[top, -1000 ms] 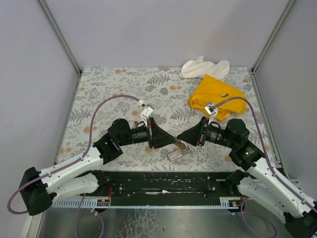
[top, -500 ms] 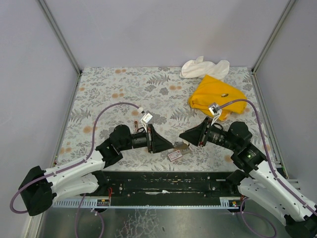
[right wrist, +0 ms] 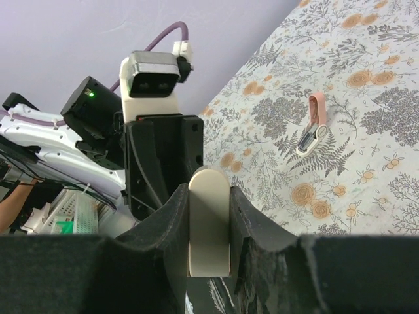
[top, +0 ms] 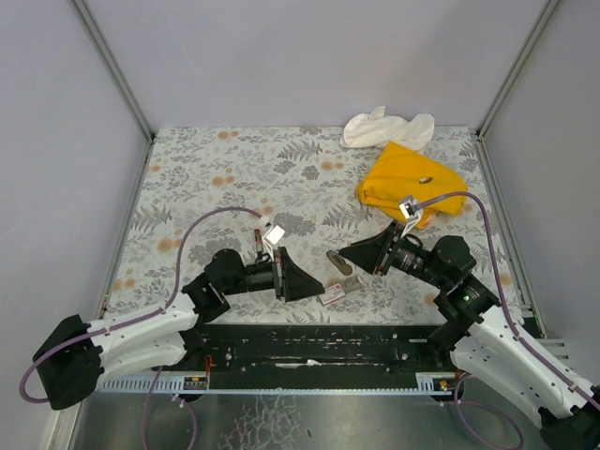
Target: Load the staples into the stapler
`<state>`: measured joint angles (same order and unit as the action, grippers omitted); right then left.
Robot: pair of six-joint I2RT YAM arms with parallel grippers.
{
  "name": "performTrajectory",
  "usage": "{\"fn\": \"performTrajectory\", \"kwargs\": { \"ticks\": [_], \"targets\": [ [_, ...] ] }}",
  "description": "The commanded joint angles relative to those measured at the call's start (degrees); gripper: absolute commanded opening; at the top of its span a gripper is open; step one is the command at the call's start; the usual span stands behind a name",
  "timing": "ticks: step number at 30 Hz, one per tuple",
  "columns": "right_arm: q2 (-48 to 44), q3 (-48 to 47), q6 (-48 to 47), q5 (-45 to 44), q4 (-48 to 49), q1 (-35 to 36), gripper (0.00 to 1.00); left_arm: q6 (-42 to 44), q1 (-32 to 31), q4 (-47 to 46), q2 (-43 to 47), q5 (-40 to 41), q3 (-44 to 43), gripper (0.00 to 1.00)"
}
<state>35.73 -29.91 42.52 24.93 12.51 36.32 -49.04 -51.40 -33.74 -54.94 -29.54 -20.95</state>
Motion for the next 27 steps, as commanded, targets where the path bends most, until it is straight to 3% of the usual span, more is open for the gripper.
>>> {"fn": "performTrajectory", "kwargs": {
  "ticks": [1, 6, 14, 27],
  "targets": [
    [-0.59, -0.79, 0.02, -0.46, 4.14, -0.19, 0.03, 5.31, -0.09, 5.36, 5.96, 5.59, -2.72, 0.34],
    [0.23, -0.59, 0.18, 2.95, 4.0, -0.19, 0.03, 11.25, 1.73, 14.04, 7.45, 8.81, -10.88, 0.39],
    [1.23, -0.07, 0.53, 5.83, 3.66, -0.2, 0.03, 13.71, 2.53, 11.88, -1.08, 5.17, -19.61, 0.34],
    [-0.55, 0.27, -0.21, 1.68, 1.37, -0.19, 0.03, 11.79, 2.48, 10.25, -3.43, -0.55, -16.55, 0.32]
  ]
}}
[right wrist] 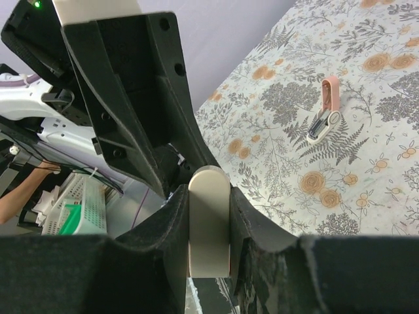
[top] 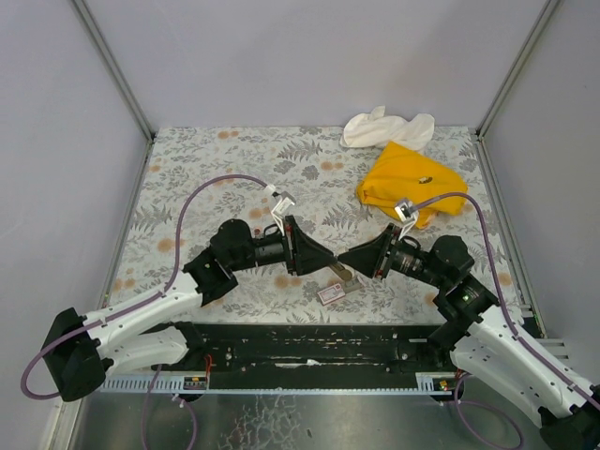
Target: Load the staples into the stapler
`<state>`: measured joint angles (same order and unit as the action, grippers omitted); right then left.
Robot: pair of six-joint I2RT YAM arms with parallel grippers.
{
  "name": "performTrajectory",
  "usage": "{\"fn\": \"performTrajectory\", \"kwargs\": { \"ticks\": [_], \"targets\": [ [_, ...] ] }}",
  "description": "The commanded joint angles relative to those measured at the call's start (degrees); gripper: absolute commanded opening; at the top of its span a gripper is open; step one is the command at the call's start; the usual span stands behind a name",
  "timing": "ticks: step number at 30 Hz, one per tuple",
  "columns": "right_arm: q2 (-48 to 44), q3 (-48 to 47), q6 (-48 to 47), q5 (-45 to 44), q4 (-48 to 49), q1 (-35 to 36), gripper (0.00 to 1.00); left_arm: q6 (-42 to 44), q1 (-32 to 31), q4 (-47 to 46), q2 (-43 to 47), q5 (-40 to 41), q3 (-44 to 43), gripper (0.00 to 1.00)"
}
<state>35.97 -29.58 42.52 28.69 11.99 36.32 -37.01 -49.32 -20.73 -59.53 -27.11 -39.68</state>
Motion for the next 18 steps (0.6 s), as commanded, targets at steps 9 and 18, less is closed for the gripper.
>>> {"fn": "performTrajectory", "kwargs": {
  "ticks": [9, 18],
  "targets": [
    [-1.22, 0.15, 0.45, -4.73, 3.36, -0.19, 0.03, -4.11, 0.36, -7.19, 0.78, -6.84, 6.82, 0.3],
    [-0.46, 1.0, 1.91, -7.24, 8.23, -0.19, 0.03, -7.05, -0.71, -10.27, 2.74, -7.68, 11.93, 0.3]
  ]
}}
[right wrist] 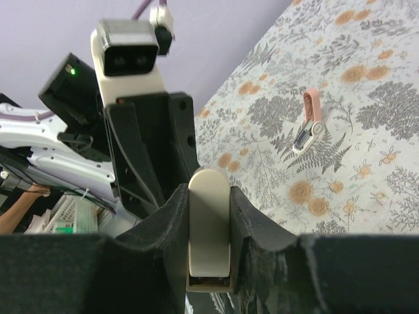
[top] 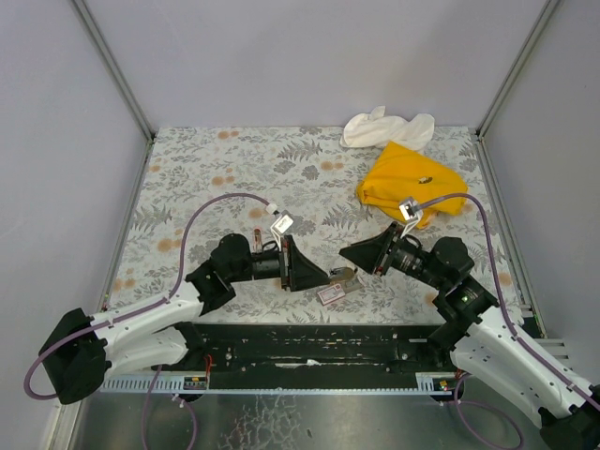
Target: Load the staples into the stapler
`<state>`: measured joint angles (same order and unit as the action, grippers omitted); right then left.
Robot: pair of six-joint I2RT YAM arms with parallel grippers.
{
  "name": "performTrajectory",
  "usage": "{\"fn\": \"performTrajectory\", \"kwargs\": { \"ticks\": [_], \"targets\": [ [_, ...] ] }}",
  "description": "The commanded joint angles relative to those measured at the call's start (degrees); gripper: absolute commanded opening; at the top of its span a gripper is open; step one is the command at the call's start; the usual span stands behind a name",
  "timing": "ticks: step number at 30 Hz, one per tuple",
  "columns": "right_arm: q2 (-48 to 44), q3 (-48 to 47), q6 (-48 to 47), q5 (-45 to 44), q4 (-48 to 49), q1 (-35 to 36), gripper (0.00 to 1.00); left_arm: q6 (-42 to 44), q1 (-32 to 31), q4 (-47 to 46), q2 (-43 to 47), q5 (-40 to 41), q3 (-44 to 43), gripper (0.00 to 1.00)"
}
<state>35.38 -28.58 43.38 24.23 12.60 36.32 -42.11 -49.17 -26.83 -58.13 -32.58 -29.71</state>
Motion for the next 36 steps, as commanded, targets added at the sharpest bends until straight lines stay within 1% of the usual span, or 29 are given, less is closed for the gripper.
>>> {"fn": "performTrajectory", "kwargs": {
  "ticks": [1, 7, 14, 16, 17, 19, 22, 25, 28, 31, 34, 36],
  "targets": [
    [0.66, 0.13, 1.16, -2.78, 8.29, -0.19, 0.03, -2.07, -1.17, -4.26, 1.47, -2.07, 2.25, 0.3],
    [2.74, 0.89, 1.84, -3.4, 11.78, -0.19, 0.03, -2.66, -3.19, -5.99, 1.77, -1.32, 2.47, 0.3],
    [2.18, 2.48, 2.65, -5.17, 13.65, -0.19, 0.03, -4.1, -4.83, -9.35, 0.81, -0.08, 3.23, 0.3],
    [1.56, 2.79, 2.88, -5.51, 13.68, -0.19, 0.03, -4.03, -4.92, -8.95, 1.53, 0.88, 3.81, 0.31],
    [1.18, 2.96, 2.94, -5.66, 13.61, -0.19, 0.03, -3.45, -4.89, -6.82, 2.66, 1.93, 3.76, 0.32],
    [0.71, 2.96, 2.91, -5.49, 13.15, -0.19, 0.03, -1.22, -4.89, -1.56, 5.24, 4.77, 3.25, 0.37],
    [0.56, 2.59, 2.77, -3.19, 12.86, -0.19, 0.03, 2.94, -4.83, 7.5, 10.16, 10.35, 1.3, 0.47],
    [0.69, 2.47, 3.48, -0.19, 14.19, -0.2, 0.03, 6.08, -4.64, 13.9, 12.53, 14.55, -2.11, 0.75],
    [1.13, 2.3, 5.31, 3.11, 17.01, -0.19, 0.03, 6.24, -4.39, 14.84, 11.01, 14.45, -5.8, 0.94],
    [1.39, 2.02, 7.35, 5.08, 19.79, -0.19, 0.03, 4.59, -4.38, 11.02, 7.27, 10.89, -8.11, 0.98],
    [1.62, 1.37, 8.1, 6.34, 21.17, -0.19, 0.03, 3.19, -4.36, 5.69, 3.24, 7.16, -9.35, 0.99],
    [1.6, 1.46, 8.98, 6.84, 22.76, -0.19, 0.03, 2.64, -4.36, 4.16, 1.51, 6.14, -10.11, 0.99]
  ]
}}
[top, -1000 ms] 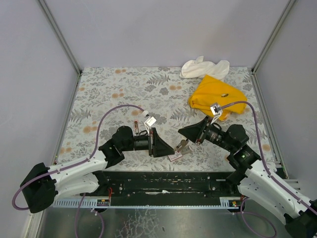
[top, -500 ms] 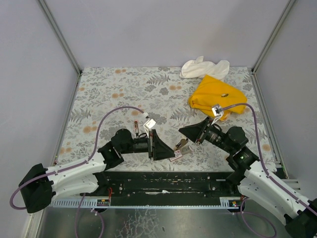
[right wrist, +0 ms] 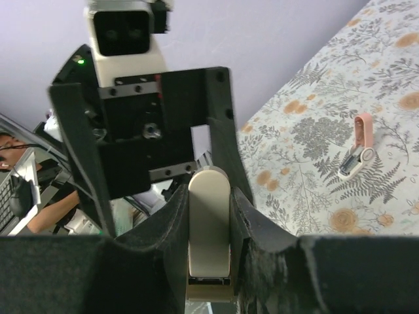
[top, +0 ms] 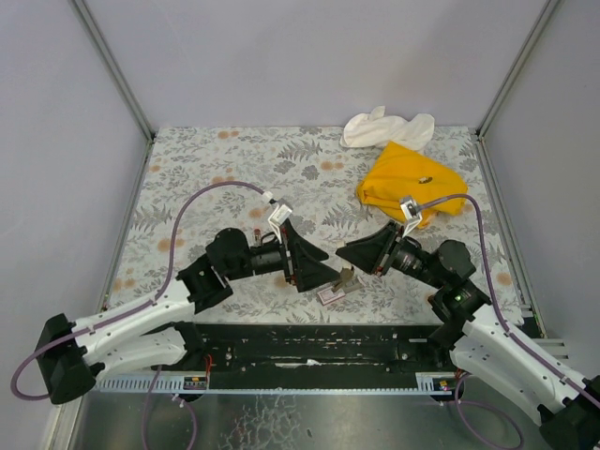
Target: Load the staples into the stapler
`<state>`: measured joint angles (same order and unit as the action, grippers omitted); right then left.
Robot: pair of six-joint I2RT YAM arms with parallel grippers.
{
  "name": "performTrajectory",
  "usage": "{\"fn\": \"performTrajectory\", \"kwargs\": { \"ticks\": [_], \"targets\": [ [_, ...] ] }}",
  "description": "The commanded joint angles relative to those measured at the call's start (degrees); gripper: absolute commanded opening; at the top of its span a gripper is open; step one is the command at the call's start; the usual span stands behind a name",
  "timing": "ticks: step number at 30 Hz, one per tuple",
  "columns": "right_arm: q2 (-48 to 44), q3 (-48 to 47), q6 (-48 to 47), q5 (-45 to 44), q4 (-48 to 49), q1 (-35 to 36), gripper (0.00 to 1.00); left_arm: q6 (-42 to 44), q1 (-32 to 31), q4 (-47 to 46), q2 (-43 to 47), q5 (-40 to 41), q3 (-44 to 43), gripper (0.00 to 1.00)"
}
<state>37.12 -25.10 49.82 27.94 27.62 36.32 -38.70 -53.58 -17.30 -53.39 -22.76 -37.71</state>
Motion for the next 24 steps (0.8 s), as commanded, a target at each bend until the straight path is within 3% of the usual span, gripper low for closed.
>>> {"fn": "performTrajectory", "kwargs": {
  "ticks": [1, 6, 13, 24],
  "targets": [
    [-0.14, -1.86, 3.02, 3.36, 8.52, -0.19, 0.03, -1.1, 0.01, -6.3, -3.74, -4.24, -2.3, 0.99],
    [0.49, -1.45, 4.87, 4.3, 11.97, -0.19, 0.03, -3.87, -0.16, -11.83, -5.69, -6.08, -1.64, 0.96],
    [0.98, -1.37, 4.85, 4.48, 12.46, -0.19, 0.03, -6.44, -0.61, -17.6, -8.64, -8.57, -1.27, 0.69],
    [1.46, -1.45, 4.56, 4.58, 12.57, -0.19, 0.03, -6.55, -0.96, -18.05, -9.89, -7.99, -1.23, 0.49]
  ]
}}
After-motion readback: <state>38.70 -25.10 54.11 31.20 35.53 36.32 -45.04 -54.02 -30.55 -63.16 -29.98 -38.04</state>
